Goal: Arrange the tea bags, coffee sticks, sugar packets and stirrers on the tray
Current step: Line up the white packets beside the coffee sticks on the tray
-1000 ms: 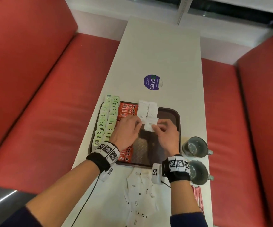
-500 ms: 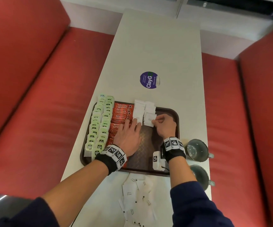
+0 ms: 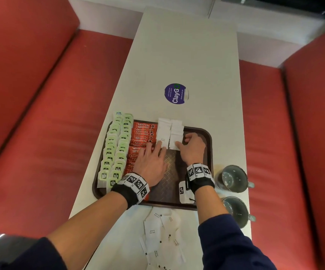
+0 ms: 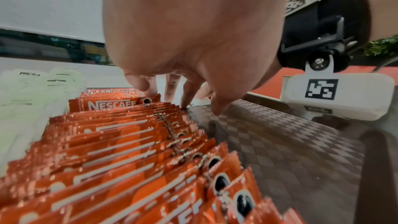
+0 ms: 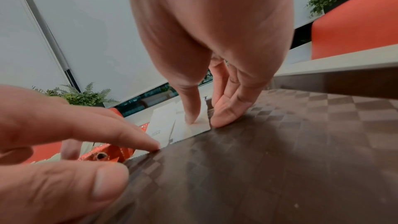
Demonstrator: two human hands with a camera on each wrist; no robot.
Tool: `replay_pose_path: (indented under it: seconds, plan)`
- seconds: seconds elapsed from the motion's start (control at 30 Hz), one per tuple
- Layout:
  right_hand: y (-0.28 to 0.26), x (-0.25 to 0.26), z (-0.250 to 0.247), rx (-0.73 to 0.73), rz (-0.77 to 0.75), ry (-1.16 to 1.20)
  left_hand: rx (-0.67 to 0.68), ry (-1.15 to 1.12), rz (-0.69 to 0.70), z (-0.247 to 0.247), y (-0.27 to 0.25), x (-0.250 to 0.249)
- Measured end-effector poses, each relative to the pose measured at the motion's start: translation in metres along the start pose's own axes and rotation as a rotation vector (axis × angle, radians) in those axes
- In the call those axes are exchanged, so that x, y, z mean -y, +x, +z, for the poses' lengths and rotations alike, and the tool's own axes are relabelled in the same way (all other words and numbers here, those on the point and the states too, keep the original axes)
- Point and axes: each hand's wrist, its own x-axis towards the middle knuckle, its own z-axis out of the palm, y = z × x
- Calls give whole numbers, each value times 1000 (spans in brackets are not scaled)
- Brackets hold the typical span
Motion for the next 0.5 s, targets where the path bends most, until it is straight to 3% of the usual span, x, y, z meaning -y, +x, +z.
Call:
replay_pose_path:
  seconds: [0.5]
  plan:
    - [8, 13, 0, -8, -55, 6, -40, -9, -17, 3, 2, -4]
